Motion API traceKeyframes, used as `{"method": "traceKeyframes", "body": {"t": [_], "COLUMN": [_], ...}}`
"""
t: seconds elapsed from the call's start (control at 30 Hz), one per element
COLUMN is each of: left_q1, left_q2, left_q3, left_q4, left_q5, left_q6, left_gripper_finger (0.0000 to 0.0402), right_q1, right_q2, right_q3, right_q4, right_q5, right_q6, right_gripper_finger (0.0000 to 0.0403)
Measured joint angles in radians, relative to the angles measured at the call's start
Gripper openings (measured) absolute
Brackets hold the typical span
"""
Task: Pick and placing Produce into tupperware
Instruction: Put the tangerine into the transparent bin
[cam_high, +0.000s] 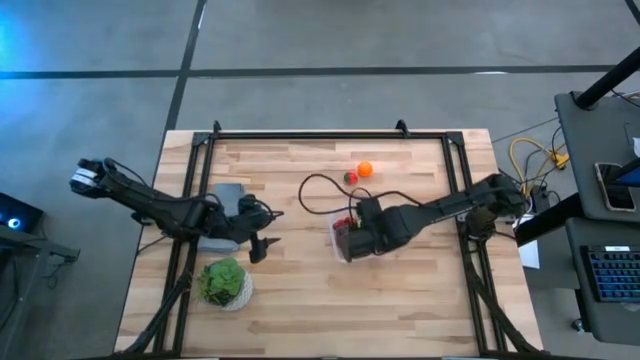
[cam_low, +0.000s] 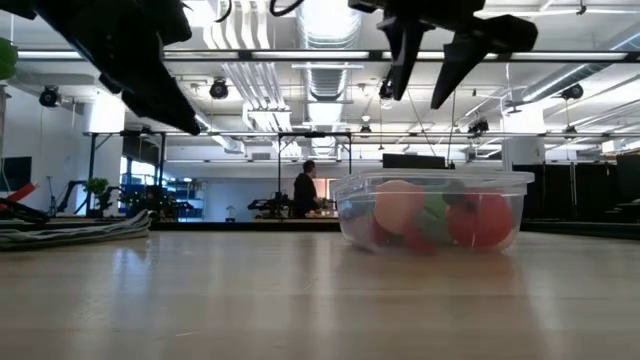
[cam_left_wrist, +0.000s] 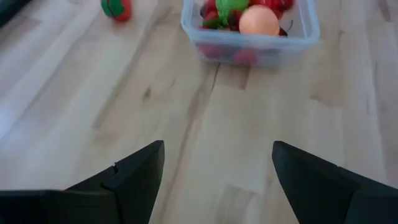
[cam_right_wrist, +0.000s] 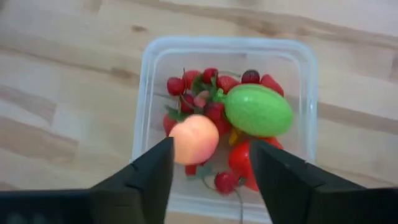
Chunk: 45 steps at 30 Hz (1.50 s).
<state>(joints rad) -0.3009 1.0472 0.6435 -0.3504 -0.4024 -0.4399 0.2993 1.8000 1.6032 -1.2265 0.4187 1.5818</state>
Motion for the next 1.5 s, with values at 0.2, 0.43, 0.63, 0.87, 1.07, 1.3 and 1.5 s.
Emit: {"method": "traceKeyframes", "body": {"t": [0.2, 0.43, 0.63, 0.87, 1.07, 1.3, 1.5], "left_q1": [0.057, 0.218, 0.398, 0.536, 0.631, 0.651, 0.66], "left_q2": [0.013, 0.062, 0.244, 0.564, 0.814, 0.938, 0.998], "left_q3": [0.042, 0.096, 0.184, 0.438, 0.665, 0.817, 0.878], "left_q4": [0.014, 0.114, 0.282, 0.296, 0.256, 0.092, 0.1], "left_q5": [0.006, 0.15, 0.389, 0.444, 0.458, 0.527, 0.517], "left_q6": [0.125, 0.233, 0.318, 0.424, 0.423, 0.599, 0.681], "left_gripper_finger": [0.0283, 0.0283, 0.0283, 0.0283, 0.0283, 0.0283, 0.0283], "right_q1": [-0.018, 0.048, 0.091, 0.079, 0.066, 0.062, 0.05], "right_q2": [-0.01, -0.097, -0.186, -0.304, -0.433, -0.557, -0.594], "right_q3": [0.0, 0.0, -0.006, -0.036, -0.054, -0.078, -0.098], "right_q4": [-0.033, -0.228, -0.344, -0.345, -0.344, -0.345, -0.345], "right_q5": [0.042, 0.152, 0.19, 0.298, 0.35, 0.421, 0.474], "right_q6": [0.036, 0.239, 0.254, 0.118, 0.0, -0.017, 0.019], "right_gripper_finger": [0.0254, 0.0283, 0.0291, 0.0292, 0.0292, 0.0286, 0.0289]}}
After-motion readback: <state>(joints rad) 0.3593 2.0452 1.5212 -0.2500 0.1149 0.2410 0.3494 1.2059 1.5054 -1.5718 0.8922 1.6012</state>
